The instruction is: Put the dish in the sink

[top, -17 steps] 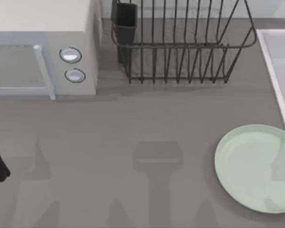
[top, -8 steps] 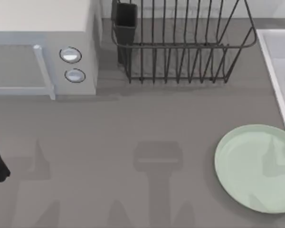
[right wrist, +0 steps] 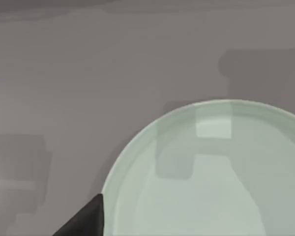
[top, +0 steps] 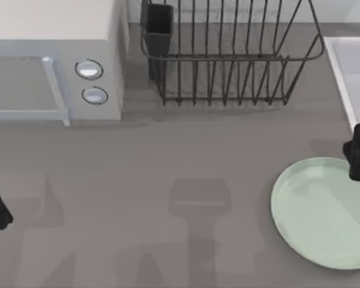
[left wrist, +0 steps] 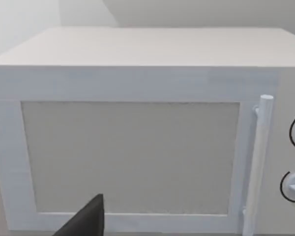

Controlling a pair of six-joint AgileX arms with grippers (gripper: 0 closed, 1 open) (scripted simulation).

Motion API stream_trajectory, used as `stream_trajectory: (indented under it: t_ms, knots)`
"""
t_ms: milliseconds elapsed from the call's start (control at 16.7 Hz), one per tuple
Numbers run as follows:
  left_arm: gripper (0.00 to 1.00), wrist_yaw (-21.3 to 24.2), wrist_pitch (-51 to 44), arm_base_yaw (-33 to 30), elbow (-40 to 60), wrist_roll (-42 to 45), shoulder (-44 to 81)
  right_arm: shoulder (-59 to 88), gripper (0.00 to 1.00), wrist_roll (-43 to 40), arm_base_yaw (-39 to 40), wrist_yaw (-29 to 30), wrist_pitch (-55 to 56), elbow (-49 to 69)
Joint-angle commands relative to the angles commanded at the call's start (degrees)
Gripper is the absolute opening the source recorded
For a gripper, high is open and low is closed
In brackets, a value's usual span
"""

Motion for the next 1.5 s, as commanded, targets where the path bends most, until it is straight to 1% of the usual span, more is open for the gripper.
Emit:
stream_trajectory:
  t_ms: [240,420,600,720,1200,1320,1500]
  knots:
    - [1.0,0.0,0.0,0.0,0.0,0.0,0.0,22.8,1.0,6.8,6.63,0.01,-12.68,15.91]
    - [1.0,0.0,0.0,0.0,0.0,0.0,0.0,36.84,1.0,10.94,10.67,0.01,-20.4,25.6]
    - [1.0,0.0,0.0,0.0,0.0,0.0,0.0,46.23,1.0,13.83,13.49,0.01,-25.78,32.3]
    - [1.0,0.0,0.0,0.0,0.0,0.0,0.0,49.45,1.0,14.87,14.51,0.01,-27.74,34.72]
    - [1.0,0.0,0.0,0.0,0.0,0.0,0.0,50.56,1.0,15.08,14.49,0.0,-27.15,34.5]
    - [1.0,0.0,0.0,0.0,0.0,0.0,0.0,51.96,1.0,15.12,14.54,0.01,-24.02,32.63]
    - [1.0,0.0,0.0,0.0,0.0,0.0,0.0,55.04,1.0,15.22,14.67,0.03,-16.44,28.72]
